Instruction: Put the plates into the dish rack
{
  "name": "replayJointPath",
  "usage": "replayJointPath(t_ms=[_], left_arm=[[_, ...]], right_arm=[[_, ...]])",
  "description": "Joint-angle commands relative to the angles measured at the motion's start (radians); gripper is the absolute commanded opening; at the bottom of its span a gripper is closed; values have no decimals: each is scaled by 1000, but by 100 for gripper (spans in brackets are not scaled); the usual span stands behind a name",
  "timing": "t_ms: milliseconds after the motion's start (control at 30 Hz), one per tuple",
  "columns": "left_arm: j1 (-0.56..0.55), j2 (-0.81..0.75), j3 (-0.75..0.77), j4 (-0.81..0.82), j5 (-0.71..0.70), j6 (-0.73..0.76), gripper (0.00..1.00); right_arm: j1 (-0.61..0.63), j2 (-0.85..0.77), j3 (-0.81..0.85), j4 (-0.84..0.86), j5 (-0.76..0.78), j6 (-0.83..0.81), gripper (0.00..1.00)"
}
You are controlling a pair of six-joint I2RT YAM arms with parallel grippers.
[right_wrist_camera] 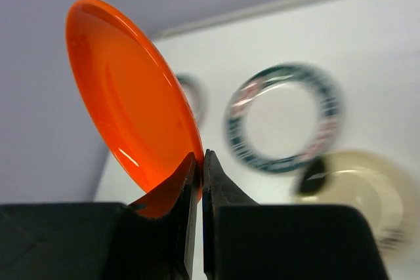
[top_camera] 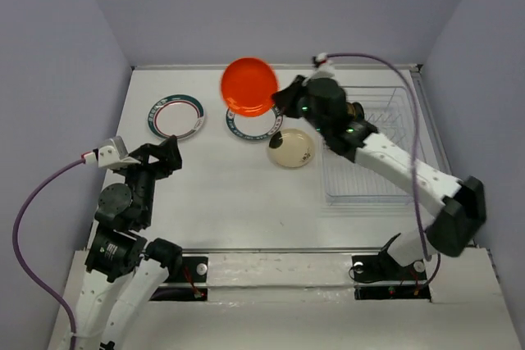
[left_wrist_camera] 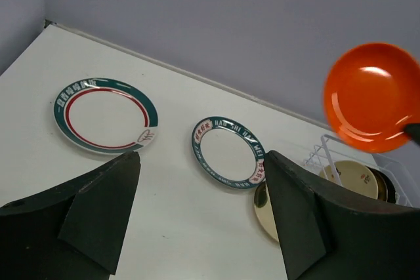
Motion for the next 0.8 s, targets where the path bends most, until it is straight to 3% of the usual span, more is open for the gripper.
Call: replayJointPath(t_ms=[0, 100, 233, 433, 633, 767], left_arm=[[20, 49, -3, 60, 99, 6, 87], [36, 72, 1, 66, 160, 11, 87], [50, 80, -3, 79, 209, 14, 87], [49, 98, -4, 74, 251, 16, 87], [49, 110, -4, 72, 266, 16, 87], [49, 120, -3, 76, 280, 14, 87]], right_arm=[[-280, -301, -136, -317, 464, -273, 7], [-518, -442, -153, -438, 543, -396, 7], [-672, -475, -124, -521, 560, -482, 7], [-681, -331, -94, -590, 491, -424, 7], [-681, -291, -128, -577, 353, -355, 7], [-645, -240, -143, -563, 347, -338, 7]])
